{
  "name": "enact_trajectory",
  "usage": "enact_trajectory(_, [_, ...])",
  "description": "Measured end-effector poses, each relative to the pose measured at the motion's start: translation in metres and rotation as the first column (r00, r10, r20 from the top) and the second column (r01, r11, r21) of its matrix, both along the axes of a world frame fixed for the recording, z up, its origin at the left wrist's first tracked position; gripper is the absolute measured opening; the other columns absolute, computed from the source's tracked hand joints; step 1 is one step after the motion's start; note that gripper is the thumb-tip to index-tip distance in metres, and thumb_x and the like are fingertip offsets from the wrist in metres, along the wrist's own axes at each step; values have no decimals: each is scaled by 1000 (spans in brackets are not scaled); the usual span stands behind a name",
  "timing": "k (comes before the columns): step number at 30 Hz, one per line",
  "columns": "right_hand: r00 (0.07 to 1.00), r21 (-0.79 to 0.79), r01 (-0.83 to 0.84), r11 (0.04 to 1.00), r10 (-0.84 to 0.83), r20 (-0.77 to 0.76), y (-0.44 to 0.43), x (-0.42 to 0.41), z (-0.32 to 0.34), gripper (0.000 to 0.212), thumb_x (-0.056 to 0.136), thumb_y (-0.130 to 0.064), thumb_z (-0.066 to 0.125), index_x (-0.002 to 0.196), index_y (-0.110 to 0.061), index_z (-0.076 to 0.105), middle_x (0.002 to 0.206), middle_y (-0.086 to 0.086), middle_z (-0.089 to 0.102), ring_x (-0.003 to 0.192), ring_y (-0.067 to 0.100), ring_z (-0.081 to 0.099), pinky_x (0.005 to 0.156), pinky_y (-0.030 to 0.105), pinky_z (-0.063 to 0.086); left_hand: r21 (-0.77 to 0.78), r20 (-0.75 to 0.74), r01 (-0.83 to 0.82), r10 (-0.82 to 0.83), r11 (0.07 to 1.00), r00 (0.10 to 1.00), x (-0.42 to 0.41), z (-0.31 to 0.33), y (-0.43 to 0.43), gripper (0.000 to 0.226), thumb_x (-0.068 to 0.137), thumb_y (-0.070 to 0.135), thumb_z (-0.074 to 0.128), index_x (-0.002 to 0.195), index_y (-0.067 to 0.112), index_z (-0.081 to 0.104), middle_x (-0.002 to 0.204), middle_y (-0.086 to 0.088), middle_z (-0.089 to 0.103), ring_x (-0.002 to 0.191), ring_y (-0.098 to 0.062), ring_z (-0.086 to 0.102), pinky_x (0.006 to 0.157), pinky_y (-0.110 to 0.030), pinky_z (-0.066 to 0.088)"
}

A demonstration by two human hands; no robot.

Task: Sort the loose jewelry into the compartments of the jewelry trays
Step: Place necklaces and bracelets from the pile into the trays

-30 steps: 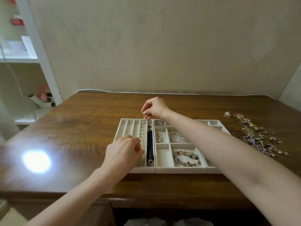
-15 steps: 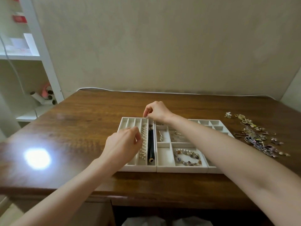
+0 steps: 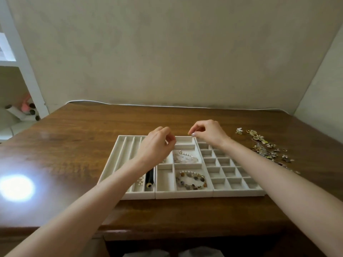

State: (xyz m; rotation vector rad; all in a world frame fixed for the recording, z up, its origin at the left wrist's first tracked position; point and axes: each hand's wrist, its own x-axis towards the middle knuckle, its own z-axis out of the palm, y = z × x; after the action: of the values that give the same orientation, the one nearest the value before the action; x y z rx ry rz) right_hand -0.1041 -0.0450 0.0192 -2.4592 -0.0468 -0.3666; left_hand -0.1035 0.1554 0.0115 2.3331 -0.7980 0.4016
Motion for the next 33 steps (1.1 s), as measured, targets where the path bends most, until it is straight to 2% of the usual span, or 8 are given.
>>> enact_trajectory(4, [995, 3, 99, 995, -99, 9, -43, -19, 0, 10, 88, -12, 62, 89, -18, 69, 92, -7, 64, 88, 5, 57, 79, 22, 43, 0, -5, 98, -98, 995, 995, 4, 0, -43, 6, 89, 18, 56, 89, 13, 59, 92, 2, 54, 82, -15, 55, 71, -24, 43])
enact_trajectory(8, [976, -20, 218, 976, -218, -7, -84, -31, 2, 10, 87, -11, 63, 88, -18, 69, 96, -3, 65, 93, 10, 58, 84, 26, 44, -2, -26, 154, -154, 988, 988, 8, 0, -77, 11, 89, 18, 55, 93, 10, 62, 98, -2, 57, 86, -18, 57, 77, -30, 47])
enact_trajectory(14, [886, -254, 329, 909, -391, -251, -136, -45, -4, 17, 79, -9, 71, 87, -24, 68, 104, 1, 68, 93, 15, 60, 92, 40, 49, 7, -59, 201, -201, 980, 978, 8, -4, -104, 13, 90, 18, 55, 95, 10, 63, 101, -4, 57, 89, -18, 57, 79, -29, 48])
enact_trajectory(20, [859, -309, 326, 894, -417, -299, -151, -50, -10, 26, 73, -16, 77, 97, -21, 70, 99, -6, 60, 97, 13, 56, 91, 40, 49, 32, -68, 214, -212, 976, 975, 13, -7, -117, 13, 90, 19, 55, 96, 11, 63, 103, -4, 56, 92, -18, 57, 80, -29, 48])
enact_trajectory(24, [894, -339, 329, 881, -406, -188, -150, -49, -17, 8, 76, -20, 74, 81, -17, 69, 95, -6, 60, 84, 10, 58, 74, 29, 50, 34, -66, 221, -219, 975, 974, 15, -5, -124, 13, 90, 19, 55, 97, 12, 63, 103, -3, 56, 91, -17, 57, 80, -30, 49])
enact_trajectory(26, [906, -283, 332, 900, -387, -169, -154, -49, -14, 6, 82, -19, 69, 79, -19, 63, 91, -4, 61, 75, 9, 57, 67, 25, 47, 27, -57, 232, -230, 972, 972, 15, -5, -128, 12, 90, 18, 55, 96, 12, 64, 103, -2, 56, 91, -16, 57, 80, -30, 49])
enact_trajectory(30, [922, -21, 378, 926, -378, -83, -161, -52, 6, 9, 91, -14, 57, 84, -18, 55, 80, 0, 67, 70, 18, 63, 65, 30, 52, 17, -62, 256, -254, 967, 965, 12, -3, -139, 12, 89, 18, 55, 95, 11, 63, 102, -3, 57, 92, -18, 57, 80, -31, 49])
enact_trajectory(33, [925, 108, 379, 919, -379, -16, -164, -55, 19, 5, 93, -12, 54, 89, -12, 54, 73, 6, 68, 59, 15, 63, 49, 19, 47, 17, -88, 278, -275, 960, 957, 9, -1, -151, 12, 90, 19, 55, 96, 11, 62, 103, -4, 59, 91, -16, 56, 75, -26, 47])
